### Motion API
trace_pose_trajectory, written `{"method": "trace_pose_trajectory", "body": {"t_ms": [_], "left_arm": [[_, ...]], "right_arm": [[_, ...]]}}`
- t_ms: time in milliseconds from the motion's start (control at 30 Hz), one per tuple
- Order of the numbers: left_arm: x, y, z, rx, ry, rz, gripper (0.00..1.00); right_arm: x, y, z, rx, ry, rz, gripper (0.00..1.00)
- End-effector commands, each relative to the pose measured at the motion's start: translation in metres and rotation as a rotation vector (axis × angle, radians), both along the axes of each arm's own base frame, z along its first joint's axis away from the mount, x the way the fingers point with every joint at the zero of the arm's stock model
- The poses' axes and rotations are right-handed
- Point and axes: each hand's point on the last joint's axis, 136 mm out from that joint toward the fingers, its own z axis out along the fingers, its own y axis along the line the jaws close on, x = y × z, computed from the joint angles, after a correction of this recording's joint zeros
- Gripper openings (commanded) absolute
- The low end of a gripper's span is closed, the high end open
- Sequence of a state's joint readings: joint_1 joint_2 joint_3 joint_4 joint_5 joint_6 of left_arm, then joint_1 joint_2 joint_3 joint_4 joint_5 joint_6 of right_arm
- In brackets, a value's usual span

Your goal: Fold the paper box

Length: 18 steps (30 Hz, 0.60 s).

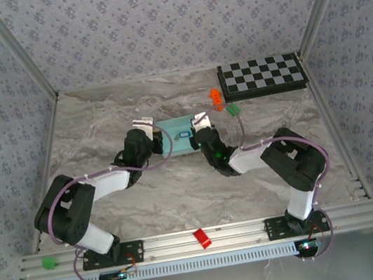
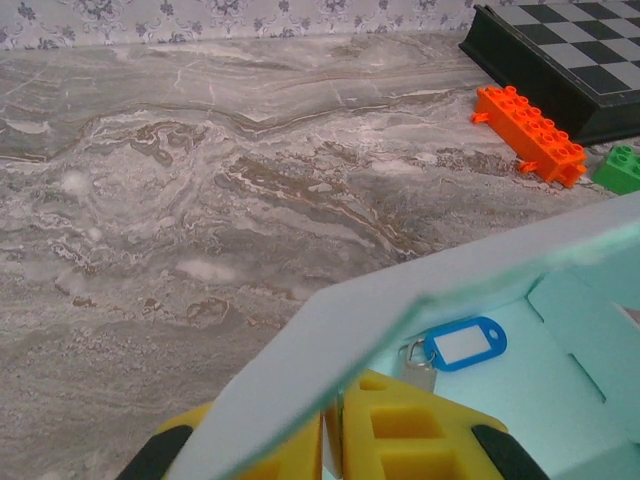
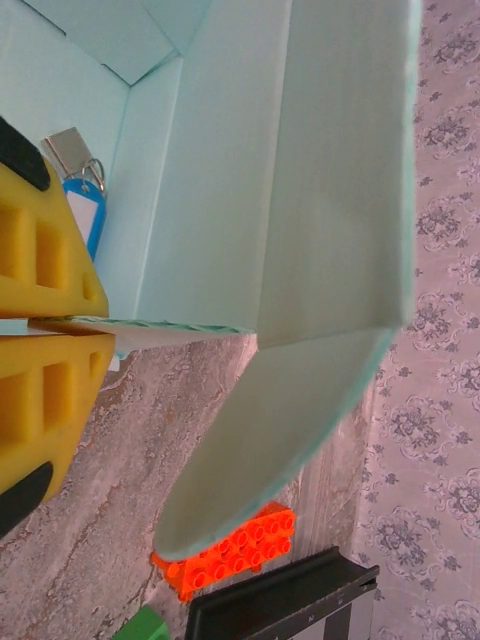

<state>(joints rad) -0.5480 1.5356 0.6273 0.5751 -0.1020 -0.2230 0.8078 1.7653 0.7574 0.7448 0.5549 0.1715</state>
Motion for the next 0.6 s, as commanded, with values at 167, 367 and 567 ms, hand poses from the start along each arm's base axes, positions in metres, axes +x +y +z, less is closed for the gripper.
{"method": "trace_pose_trajectory", "body": {"t_ms": [167,367,567], "left_arm": [[-0.016,-0.017,0.005,-0.047,0.001,-0.068,0.13],[-0.020,-0.022,0.001,-0.040,0.009,-0.079,0.13],[-0.027,-0.020,-0.008,-0.026,0.026,-0.071,0.13]], "right_arm": [[-0.012,0.009,0.000,0.030,-0.019,0.020,0.12],[-0.017,0.009,-0.006,0.022,-0.005,0.017,0.12],[-0.024,0.007,-0.014,0.011,0.007,0.013,0.12]]}}
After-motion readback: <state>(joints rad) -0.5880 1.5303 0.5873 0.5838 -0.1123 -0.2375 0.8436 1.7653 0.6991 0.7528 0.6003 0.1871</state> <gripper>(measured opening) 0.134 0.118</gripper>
